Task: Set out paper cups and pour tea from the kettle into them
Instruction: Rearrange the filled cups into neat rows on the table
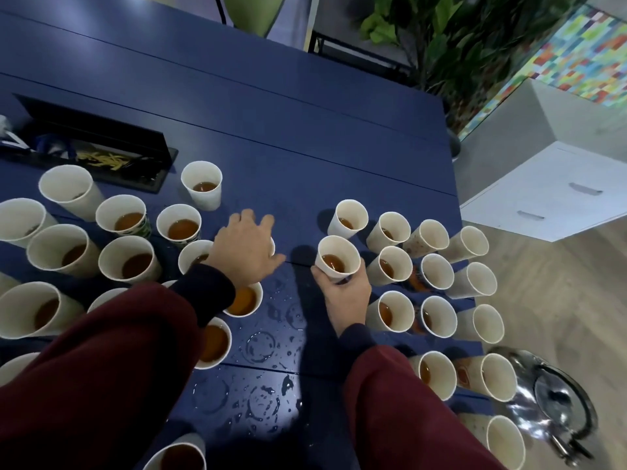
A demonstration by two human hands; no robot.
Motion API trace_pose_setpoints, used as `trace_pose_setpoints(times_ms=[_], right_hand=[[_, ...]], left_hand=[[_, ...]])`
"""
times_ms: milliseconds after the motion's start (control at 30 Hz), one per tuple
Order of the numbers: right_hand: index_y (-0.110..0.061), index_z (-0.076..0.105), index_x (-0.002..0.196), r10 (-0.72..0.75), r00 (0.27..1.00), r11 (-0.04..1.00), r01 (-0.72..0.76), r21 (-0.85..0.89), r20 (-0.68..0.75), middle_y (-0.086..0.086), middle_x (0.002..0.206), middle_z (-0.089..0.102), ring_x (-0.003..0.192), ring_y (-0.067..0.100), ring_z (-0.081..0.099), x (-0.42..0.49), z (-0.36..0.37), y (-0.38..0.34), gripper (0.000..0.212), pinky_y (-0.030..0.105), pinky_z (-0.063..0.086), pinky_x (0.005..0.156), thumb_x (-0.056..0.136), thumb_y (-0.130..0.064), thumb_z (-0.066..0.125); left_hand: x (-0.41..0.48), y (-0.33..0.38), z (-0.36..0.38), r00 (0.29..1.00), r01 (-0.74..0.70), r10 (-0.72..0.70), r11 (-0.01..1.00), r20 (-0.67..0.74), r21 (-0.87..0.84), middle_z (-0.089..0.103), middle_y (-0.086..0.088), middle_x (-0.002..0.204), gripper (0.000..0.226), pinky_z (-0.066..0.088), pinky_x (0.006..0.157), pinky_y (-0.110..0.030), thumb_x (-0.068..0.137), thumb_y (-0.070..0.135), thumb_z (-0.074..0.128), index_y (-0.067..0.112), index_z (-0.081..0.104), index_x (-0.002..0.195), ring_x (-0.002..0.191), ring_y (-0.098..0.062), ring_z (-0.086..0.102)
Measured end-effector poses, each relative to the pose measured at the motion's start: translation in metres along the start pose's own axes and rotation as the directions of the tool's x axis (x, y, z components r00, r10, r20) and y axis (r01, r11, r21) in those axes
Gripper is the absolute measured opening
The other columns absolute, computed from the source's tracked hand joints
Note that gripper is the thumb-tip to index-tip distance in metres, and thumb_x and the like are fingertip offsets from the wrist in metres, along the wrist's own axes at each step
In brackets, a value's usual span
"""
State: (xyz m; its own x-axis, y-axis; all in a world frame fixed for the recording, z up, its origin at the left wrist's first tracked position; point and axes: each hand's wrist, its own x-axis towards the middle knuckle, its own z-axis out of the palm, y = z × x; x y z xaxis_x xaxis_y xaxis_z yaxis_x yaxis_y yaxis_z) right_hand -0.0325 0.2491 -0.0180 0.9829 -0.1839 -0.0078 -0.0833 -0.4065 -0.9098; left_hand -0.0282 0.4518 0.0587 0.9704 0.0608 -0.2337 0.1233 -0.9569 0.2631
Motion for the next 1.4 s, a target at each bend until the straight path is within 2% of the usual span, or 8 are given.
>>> trace_pose_setpoints(times_ms=[100, 233, 500, 1000, 1100, 1267, 1333, 1400], right_hand=[[-0.026, 0.059, 0.1, 0.044, 0.999, 0.999, -0.045, -0.031, -0.022, -0.012, 0.094, 0.07, 0.087, 0.003, 0.065, 0.011, -0.002, 0.008, 0.045, 0.035, 0.054, 0.084, 0.069, -0.031, 0.091], [-0.035, 0.054, 0.094, 0.082, 0.996, 0.996, -0.084, -0.038, -0.043, -0.02, 0.091, 0.065, 0.085, -0.011, 0.061, 0.023, -0.002, 0.011, 0.046, 0.02, 0.046, 0.081, 0.069, -0.029, 0.092], [-0.026, 0.054, 0.102, 0.087, 0.995, 0.995, -0.089, -0.04, -0.04, -0.012, 0.095, 0.066, 0.087, 0.004, 0.062, 0.031, 0.008, 0.025, 0.053, 0.024, 0.049, 0.083, 0.067, -0.028, 0.094], [-0.025, 0.051, 0.113, 0.082, 0.995, 0.996, -0.081, -0.024, 0.052, -0.011, 0.103, 0.064, 0.095, 0.004, 0.062, 0.034, 0.011, 0.022, 0.062, 0.025, 0.049, 0.089, 0.068, -0.024, 0.094], [-0.02, 0.049, 0.123, 0.118, 0.992, 0.992, -0.116, -0.042, 0.052, -0.001, 0.116, 0.064, 0.106, 0.017, 0.061, 0.025, 0.01, 0.022, 0.07, 0.03, 0.047, 0.096, 0.069, -0.023, 0.093], [-0.009, 0.046, 0.136, 0.183, 0.983, 0.983, -0.182, 0.006, -0.033, 0.007, 0.131, 0.06, 0.123, 0.021, 0.056, -0.011, 0.009, 0.015, 0.074, 0.035, 0.043, 0.109, 0.076, -0.015, 0.087], [-0.011, 0.046, 0.134, 0.163, 0.985, 0.986, -0.161, 0.036, -0.055, 0.004, 0.129, 0.057, 0.125, 0.02, 0.055, -0.032, 0.006, 0.011, 0.067, 0.035, 0.042, 0.11, 0.079, -0.014, 0.085], [-0.015, 0.045, 0.133, 0.101, 0.995, 0.994, -0.102, 0.041, 0.026, -0.002, 0.129, 0.055, 0.124, 0.009, 0.053, -0.053, 0.004, 0.005, 0.068, 0.027, 0.042, 0.108, 0.079, -0.018, 0.086]], left_hand=[[0.001, -0.009, 0.012, 1.0, 0.018, -0.018, 0.999, 0.019, 0.045, 0.047, -0.017, 0.13, 0.062, 0.048, 0.096, -0.045, 0.089, 0.052, 0.062, 0.015, 0.043, 0.135, 0.118, -0.035, 0.049], [0.002, -0.016, 0.02, 1.0, -0.003, 0.002, 0.999, 0.007, 0.038, 0.053, -0.014, 0.121, 0.057, 0.051, 0.087, -0.038, 0.09, 0.048, 0.063, 0.016, 0.044, 0.135, 0.107, -0.03, 0.056], [0.009, -0.018, 0.026, 0.999, -0.018, 0.019, 0.999, -0.027, 0.029, 0.056, -0.011, 0.114, 0.06, 0.053, 0.082, -0.035, 0.084, 0.047, 0.071, 0.017, 0.047, 0.131, 0.101, -0.027, 0.058], [0.009, -0.014, 0.009, 0.997, -0.016, 0.013, 0.999, -0.071, -0.033, 0.053, -0.009, 0.109, 0.059, 0.052, 0.074, -0.036, 0.081, 0.045, 0.072, 0.018, 0.046, 0.127, 0.093, -0.025, 0.054], [0.006, -0.01, 0.001, 0.999, -0.009, 0.008, 0.999, -0.052, -0.031, 0.052, -0.009, 0.113, 0.058, 0.049, 0.074, -0.036, 0.082, 0.044, 0.072, 0.019, 0.044, 0.127, 0.092, -0.023, 0.049], [-0.01, 0.007, -0.013, 0.997, -0.037, 0.033, 0.998, -0.064, -0.054, 0.051, -0.008, 0.114, 0.054, 0.043, 0.073, -0.037, 0.081, 0.043, 0.071, 0.022, 0.046, 0.125, 0.095, -0.025, 0.051], [-0.022, 0.014, -0.018, 0.995, -0.076, 0.071, 0.995, -0.073, -0.066, 0.051, -0.006, 0.113, 0.054, 0.043, 0.074, -0.038, 0.08, 0.043, 0.071, 0.023, 0.047, 0.125, 0.099, -0.027, 0.053], [-0.035, 0.02, -0.02, 0.99, -0.132, 0.127, 0.988, -0.069, -0.075, 0.052, -0.004, 0.111, 0.054, 0.045, 0.074, -0.037, 0.079, 0.043, 0.072, 0.024, 0.049, 0.124, 0.099, -0.026, 0.055]])
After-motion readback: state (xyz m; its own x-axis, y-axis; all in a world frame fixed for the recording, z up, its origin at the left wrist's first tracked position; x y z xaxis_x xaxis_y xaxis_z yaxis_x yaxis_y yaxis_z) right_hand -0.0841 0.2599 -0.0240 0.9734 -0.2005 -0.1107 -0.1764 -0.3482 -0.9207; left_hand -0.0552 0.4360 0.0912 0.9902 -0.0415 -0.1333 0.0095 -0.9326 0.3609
